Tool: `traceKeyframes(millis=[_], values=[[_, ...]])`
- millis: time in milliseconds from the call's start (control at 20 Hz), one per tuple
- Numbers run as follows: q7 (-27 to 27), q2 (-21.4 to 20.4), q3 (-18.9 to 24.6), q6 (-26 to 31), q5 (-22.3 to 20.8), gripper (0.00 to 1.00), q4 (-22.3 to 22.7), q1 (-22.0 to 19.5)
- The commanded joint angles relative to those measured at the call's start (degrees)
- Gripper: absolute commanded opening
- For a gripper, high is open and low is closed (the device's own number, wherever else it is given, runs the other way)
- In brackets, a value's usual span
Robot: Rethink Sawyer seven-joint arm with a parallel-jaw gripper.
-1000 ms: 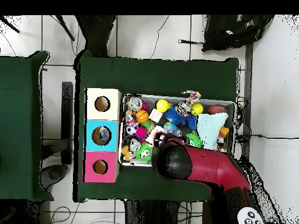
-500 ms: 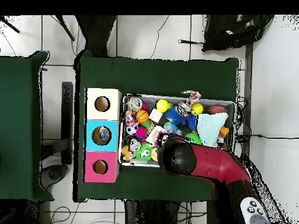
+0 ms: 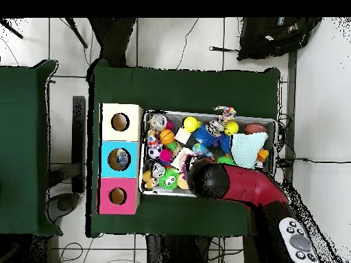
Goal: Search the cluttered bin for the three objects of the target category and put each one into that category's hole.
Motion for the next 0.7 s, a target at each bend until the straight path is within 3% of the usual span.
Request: traceKeyframes(millis=[50,700], values=[[3.2,3.2,2.9,-2.1,-1.0,1.00,-5.8,0.0],[3.3,6.1,2.4,-2.4,-1.3,1.00,-9.3,0.4]])
